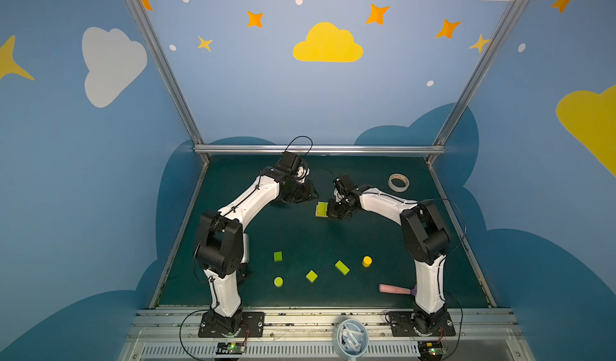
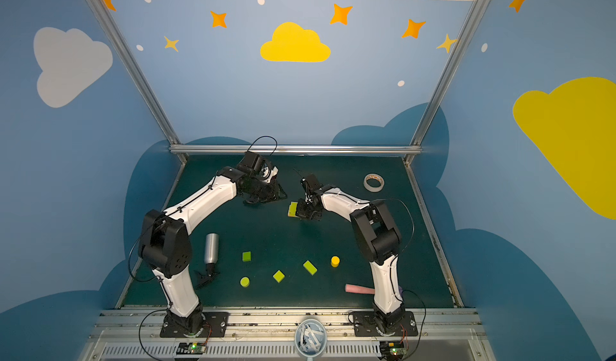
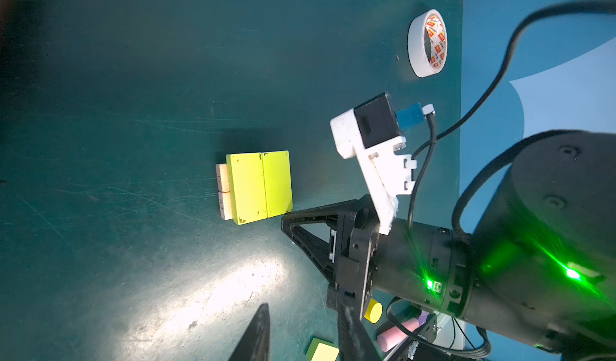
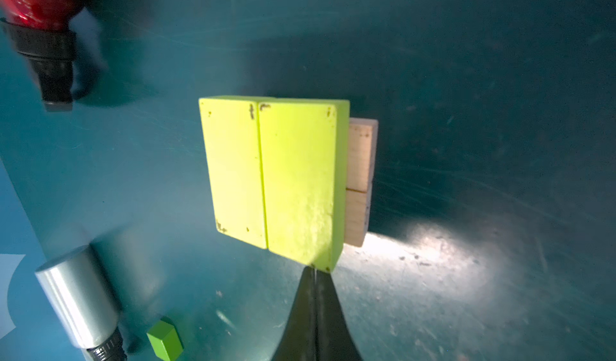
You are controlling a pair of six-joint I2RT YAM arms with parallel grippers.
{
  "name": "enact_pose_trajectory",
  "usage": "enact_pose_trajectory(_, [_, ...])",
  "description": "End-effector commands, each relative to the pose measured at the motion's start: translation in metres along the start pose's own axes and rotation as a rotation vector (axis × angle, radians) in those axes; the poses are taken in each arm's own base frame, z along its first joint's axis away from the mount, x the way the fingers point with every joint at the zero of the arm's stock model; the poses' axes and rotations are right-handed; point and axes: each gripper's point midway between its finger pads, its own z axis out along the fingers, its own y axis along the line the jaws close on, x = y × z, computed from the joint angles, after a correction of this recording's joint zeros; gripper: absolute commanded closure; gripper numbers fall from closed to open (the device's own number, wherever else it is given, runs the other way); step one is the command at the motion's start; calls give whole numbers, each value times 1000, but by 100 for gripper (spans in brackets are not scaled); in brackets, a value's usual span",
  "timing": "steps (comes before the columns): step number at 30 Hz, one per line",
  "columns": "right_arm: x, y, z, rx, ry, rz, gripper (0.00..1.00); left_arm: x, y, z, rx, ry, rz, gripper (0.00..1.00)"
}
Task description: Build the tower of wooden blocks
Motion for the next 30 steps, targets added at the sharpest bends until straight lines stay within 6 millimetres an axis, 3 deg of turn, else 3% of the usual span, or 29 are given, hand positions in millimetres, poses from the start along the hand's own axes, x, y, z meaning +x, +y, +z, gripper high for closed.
enact_pose_trajectory(1, [-4, 2, 1, 6, -7, -1, 100, 1, -4, -6, 15, -4, 8, 65])
enact_pose_trajectory(8, [3, 6, -9, -5, -6, -7, 100, 2, -7, -9, 19, -7, 11, 65])
enact_pose_trajectory(15, [17, 11, -35, -12, -23, -39, 100, 9, -8, -16, -9, 1, 34, 65])
enact_pose_trajectory(30, [64, -16, -75, 41, -19, -82, 100, 82, 30, -32, -206, 86, 30, 61])
